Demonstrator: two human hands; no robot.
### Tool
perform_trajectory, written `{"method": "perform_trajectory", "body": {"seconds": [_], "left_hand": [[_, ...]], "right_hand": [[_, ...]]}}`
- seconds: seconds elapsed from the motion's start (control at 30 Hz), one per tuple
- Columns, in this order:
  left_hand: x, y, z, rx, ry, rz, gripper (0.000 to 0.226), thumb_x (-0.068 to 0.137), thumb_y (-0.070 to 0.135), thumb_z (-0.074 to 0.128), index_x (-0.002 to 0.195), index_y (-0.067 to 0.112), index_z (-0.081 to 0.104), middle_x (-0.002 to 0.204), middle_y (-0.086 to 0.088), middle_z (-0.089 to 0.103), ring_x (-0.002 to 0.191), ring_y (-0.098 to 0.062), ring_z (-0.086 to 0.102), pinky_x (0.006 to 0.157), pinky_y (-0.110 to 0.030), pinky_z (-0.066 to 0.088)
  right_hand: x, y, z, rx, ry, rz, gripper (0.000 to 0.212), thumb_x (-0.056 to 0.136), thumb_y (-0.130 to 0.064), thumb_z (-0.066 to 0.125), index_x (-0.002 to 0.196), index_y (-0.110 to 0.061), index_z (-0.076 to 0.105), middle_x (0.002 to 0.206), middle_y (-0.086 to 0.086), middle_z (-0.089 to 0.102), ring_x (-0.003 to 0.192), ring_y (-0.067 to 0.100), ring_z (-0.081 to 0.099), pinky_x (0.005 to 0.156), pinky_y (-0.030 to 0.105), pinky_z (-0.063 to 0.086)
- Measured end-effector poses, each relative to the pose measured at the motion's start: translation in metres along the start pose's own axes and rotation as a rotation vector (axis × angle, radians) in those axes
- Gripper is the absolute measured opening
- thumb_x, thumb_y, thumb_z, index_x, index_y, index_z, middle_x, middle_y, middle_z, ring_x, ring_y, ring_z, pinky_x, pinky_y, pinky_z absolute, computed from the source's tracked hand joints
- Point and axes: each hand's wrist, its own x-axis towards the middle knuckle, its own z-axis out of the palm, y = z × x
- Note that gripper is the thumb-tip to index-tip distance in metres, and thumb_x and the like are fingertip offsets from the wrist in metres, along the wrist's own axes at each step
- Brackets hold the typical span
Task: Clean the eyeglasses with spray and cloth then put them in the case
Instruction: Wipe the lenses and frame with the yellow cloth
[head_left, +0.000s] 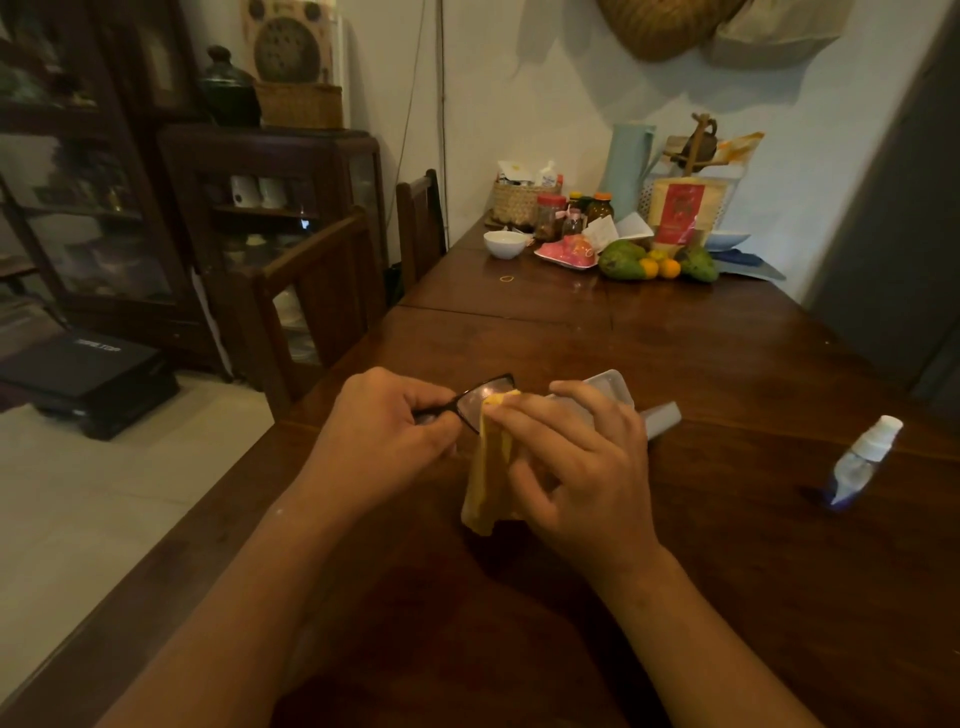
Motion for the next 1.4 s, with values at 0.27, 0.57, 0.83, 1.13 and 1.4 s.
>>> {"method": "perform_trajectory", "body": {"seconds": [0.27, 0.57, 0.83, 1.13, 1.4], "left_hand": [[-0.001, 0.001, 0.001, 0.005, 0.017, 0.041, 0.018, 0.087, 0.014, 0.066, 0.078, 0.02, 0.08, 0.062, 0.005, 0.072, 0.053, -0.017, 0.067, 0.051, -0.038, 0.055], [-0.002, 0.004, 0.002, 0.038, 0.018, 0.088, 0.019, 0.084, 0.026, 0.064, 0.077, 0.02, 0.08, 0.059, 0.004, 0.071, 0.052, -0.014, 0.065, 0.05, -0.037, 0.053], [-0.003, 0.008, 0.003, 0.054, 0.002, 0.066, 0.031, 0.081, 0.04, 0.06, 0.075, 0.017, 0.079, 0.057, 0.0, 0.07, 0.053, -0.019, 0.066, 0.052, -0.047, 0.054], [-0.002, 0.002, 0.004, 0.071, 0.022, 0.069, 0.014, 0.086, 0.026, 0.068, 0.083, 0.02, 0.081, 0.061, 0.003, 0.073, 0.055, -0.016, 0.068, 0.052, -0.044, 0.056], [-0.002, -0.002, -0.001, 0.058, 0.062, 0.079, 0.012, 0.085, 0.017, 0.07, 0.081, 0.019, 0.081, 0.062, 0.0, 0.073, 0.057, -0.017, 0.069, 0.052, -0.042, 0.057]], "right_hand": [[0.0, -0.008, 0.005, 0.021, -0.069, -0.02, 0.052, 0.085, -0.031, 0.058, 0.138, -0.029, 0.06, 0.14, -0.013, 0.057, 0.133, 0.018, 0.046, 0.097, 0.041, 0.038], [0.002, -0.013, 0.005, -0.018, -0.039, 0.001, 0.052, 0.085, -0.033, 0.057, 0.137, -0.028, 0.061, 0.14, -0.012, 0.058, 0.134, 0.02, 0.045, 0.098, 0.042, 0.035], [0.003, 0.002, 0.001, -0.06, -0.017, 0.09, 0.048, 0.088, -0.032, 0.054, 0.136, -0.029, 0.061, 0.136, -0.012, 0.062, 0.135, 0.021, 0.043, 0.099, 0.05, 0.038], [0.003, 0.001, 0.001, -0.048, -0.063, 0.07, 0.053, 0.088, -0.032, 0.054, 0.14, -0.031, 0.057, 0.142, -0.015, 0.057, 0.138, 0.018, 0.041, 0.1, 0.043, 0.032], [-0.002, -0.007, 0.006, 0.044, -0.11, -0.051, 0.055, 0.087, -0.03, 0.054, 0.142, -0.03, 0.055, 0.146, -0.015, 0.053, 0.139, 0.016, 0.041, 0.101, 0.04, 0.035]]}}
